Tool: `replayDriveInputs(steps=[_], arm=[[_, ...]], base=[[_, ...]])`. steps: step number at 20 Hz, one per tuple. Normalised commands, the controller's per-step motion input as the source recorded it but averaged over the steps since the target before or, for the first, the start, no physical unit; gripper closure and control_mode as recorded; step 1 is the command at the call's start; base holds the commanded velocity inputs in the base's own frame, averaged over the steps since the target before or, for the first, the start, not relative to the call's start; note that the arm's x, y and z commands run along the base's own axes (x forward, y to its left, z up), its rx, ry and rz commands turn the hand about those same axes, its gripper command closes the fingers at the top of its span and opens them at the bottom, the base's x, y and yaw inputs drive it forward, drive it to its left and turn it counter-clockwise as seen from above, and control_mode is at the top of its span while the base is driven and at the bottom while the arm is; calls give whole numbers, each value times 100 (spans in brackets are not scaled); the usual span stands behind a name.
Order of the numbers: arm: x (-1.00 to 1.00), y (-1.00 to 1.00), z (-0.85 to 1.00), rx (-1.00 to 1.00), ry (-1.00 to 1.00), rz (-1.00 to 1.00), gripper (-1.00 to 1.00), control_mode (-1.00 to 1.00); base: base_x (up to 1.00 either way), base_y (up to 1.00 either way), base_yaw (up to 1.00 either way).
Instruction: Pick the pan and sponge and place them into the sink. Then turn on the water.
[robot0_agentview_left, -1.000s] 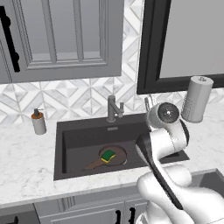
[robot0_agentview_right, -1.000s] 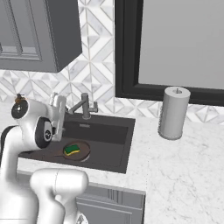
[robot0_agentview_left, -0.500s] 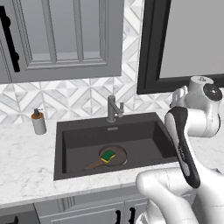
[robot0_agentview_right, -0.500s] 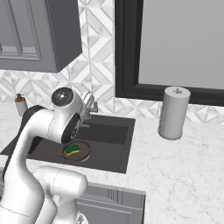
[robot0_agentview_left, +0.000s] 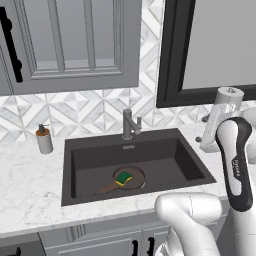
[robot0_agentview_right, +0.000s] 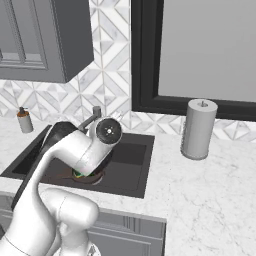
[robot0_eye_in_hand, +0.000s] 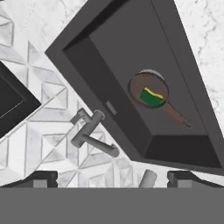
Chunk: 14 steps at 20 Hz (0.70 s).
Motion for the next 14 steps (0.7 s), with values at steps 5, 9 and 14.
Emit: replayDriveInputs(steps=[5, 9, 14], arm=[[-12, 0, 0, 36, -19, -1, -100, -100], [0, 3, 0, 36, -16, 0, -100, -100], [7, 7, 0, 34, -8, 0, -100, -100]], base=[[0, 0, 0], [0, 0, 0], [0, 0, 0]])
